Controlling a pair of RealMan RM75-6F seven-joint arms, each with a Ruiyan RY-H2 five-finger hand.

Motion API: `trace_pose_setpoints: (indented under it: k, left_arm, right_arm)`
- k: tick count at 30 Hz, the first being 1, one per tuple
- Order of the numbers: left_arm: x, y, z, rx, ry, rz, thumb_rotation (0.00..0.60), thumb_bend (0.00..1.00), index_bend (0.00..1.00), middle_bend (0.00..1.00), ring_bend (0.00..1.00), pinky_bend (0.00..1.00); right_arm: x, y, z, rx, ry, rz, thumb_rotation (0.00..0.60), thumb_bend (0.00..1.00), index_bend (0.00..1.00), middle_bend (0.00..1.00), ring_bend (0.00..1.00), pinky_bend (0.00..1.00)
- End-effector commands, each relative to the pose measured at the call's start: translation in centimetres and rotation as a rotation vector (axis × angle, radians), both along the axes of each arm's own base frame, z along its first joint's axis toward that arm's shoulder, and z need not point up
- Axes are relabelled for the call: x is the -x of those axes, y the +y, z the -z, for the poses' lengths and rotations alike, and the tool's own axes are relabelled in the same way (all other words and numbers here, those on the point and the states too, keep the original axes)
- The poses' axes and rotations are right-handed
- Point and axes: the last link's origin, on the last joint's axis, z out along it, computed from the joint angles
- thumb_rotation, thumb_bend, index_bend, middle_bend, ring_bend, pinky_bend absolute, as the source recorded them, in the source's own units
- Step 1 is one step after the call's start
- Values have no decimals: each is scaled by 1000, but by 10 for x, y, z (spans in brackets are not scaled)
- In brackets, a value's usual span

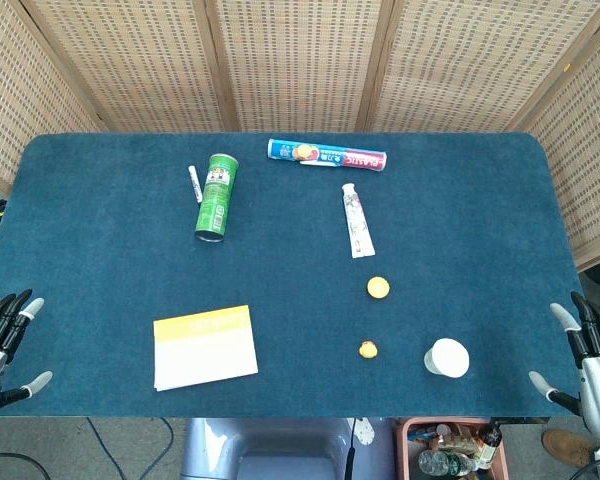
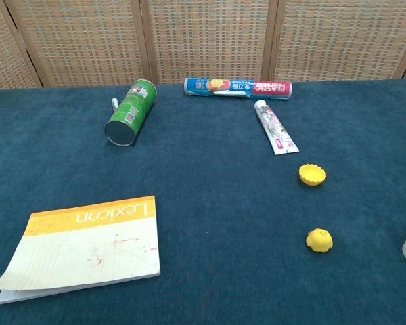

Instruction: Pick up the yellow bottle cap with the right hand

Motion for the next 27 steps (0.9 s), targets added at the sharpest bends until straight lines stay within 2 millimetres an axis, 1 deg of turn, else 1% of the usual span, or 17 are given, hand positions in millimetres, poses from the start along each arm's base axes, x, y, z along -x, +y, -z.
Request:
trace_pose_setpoints:
  k: [1, 5, 8, 11, 14, 18, 21, 23, 25, 27]
  left_arm:
    - [0, 1, 1, 7, 2, -3, 600, 0, 0, 0, 0, 0]
    - [1, 2, 3, 16, 8, -5, 600, 0, 0, 0, 0, 0]
    - [2, 4, 4, 18, 12, -11, 600, 0, 0, 0, 0, 0]
    - [3, 8, 4, 14, 12, -26, 600, 0, 0, 0, 0, 0]
    - [4, 12, 3, 9, 7, -40, 600, 0, 0, 0, 0, 0]
    - [4, 19, 3, 6, 6, -58, 600, 0, 0, 0, 0, 0]
    - [5, 22, 4, 12, 10, -71, 600, 0, 0, 0, 0, 0]
    - [6, 25, 5, 15, 12, -80, 600, 0, 0, 0, 0, 0]
    - [6, 27, 6, 17, 12, -85, 600, 0, 0, 0, 0, 0]
    - [6, 29, 6, 19, 12, -92, 600, 0, 0, 0, 0, 0]
  right_arm:
    - [0, 0, 0, -1, 0, 1, 600, 0, 0, 0, 0, 0]
    - [0, -1, 2, -13, 3, 3, 600, 0, 0, 0, 0, 0]
    - [-3, -8, 8, -50, 10, -16, 600, 0, 0, 0, 0, 0]
    - [-14, -22, 16, -132, 40, -53, 600, 0, 0, 0, 0, 0]
    - [-29, -37, 22, -196, 87, -99, 600, 0, 0, 0, 0, 0]
    - [-62, -62, 39, -344, 129, -185, 600, 0, 0, 0, 0, 0]
    - [-79, -77, 54, -434, 163, -223, 600, 0, 0, 0, 0, 0]
    - [-89, -90, 70, -497, 191, -248, 600, 0, 0, 0, 0, 0]
    - [-95, -98, 83, -534, 210, -263, 600, 0, 14, 0, 0, 0]
    - [-99, -108, 97, -567, 237, -273, 600, 0, 74, 0, 0, 0]
